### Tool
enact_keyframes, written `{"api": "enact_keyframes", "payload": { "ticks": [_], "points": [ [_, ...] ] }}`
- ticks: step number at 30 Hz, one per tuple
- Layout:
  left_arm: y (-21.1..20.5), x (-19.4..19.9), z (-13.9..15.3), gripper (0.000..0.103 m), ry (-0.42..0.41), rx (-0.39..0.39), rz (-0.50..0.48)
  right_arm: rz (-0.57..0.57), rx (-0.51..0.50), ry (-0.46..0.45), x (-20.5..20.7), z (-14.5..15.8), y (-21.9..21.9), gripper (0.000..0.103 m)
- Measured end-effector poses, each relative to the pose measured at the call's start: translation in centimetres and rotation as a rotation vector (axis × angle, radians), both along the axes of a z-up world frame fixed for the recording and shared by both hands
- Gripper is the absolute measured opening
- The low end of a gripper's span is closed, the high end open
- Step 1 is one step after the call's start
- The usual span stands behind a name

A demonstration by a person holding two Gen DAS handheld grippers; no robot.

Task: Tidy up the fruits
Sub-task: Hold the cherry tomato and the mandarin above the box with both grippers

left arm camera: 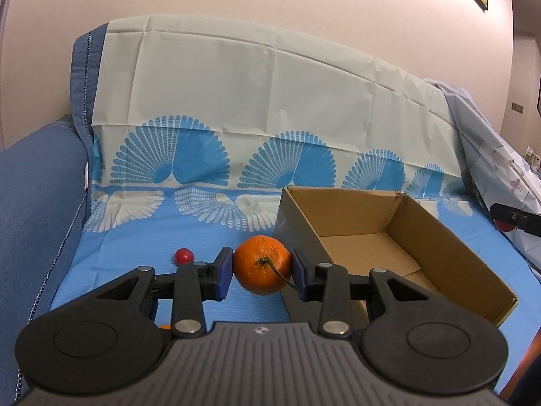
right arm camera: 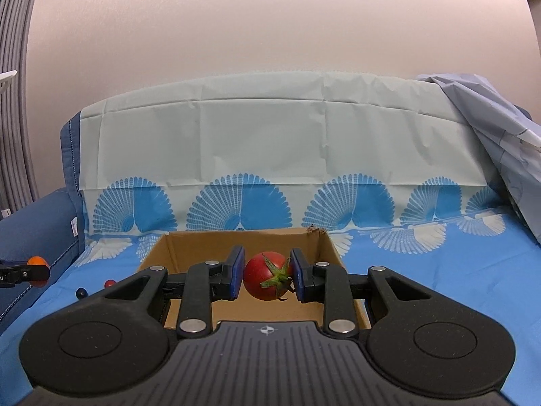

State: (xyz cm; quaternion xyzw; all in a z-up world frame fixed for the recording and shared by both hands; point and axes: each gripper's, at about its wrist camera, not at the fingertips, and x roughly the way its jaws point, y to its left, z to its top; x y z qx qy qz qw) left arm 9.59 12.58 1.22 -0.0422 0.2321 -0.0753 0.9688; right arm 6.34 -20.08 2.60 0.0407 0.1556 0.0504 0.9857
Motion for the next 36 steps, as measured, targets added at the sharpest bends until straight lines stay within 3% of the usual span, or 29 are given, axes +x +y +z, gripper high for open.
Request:
{"api": "enact_keyframes", "payload": {
  "ticks": [36],
  "points": [
    [-2.0,0.7,-1.0,0.041,0.021,0.015,-0.023,-0.006,-0.03,0.046,1.8,-0.7,1.0,0.031]
  ]
}}
